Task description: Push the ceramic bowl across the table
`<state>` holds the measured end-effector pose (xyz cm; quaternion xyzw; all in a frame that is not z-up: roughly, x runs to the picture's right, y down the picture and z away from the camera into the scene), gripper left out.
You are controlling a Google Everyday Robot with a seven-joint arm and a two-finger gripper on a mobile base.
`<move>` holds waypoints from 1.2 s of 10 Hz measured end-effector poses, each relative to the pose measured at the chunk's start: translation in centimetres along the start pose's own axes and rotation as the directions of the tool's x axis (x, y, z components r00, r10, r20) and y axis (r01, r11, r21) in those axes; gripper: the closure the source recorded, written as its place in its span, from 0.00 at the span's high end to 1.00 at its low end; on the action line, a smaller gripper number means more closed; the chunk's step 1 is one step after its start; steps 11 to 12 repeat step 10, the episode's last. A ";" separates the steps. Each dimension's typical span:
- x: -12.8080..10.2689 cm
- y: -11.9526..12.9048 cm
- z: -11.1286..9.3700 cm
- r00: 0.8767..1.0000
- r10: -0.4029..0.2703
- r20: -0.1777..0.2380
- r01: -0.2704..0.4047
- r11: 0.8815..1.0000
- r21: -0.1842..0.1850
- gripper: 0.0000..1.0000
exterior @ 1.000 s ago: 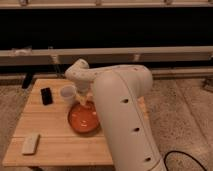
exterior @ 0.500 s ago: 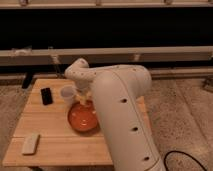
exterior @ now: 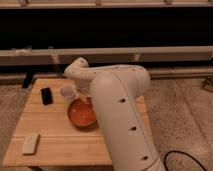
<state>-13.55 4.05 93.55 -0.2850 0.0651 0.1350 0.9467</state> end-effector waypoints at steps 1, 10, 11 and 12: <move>-0.1 0.3 0.1 1.000 -0.006 -0.002 0.006 1.000 -0.003 0.40; 1.2 -0.2 -0.1 1.000 -0.024 0.002 0.024 1.000 -0.008 0.00; 1.2 -0.2 -0.1 1.000 -0.024 0.002 0.024 1.000 -0.008 0.00; 1.2 -0.2 -0.1 1.000 -0.024 0.002 0.024 1.000 -0.008 0.00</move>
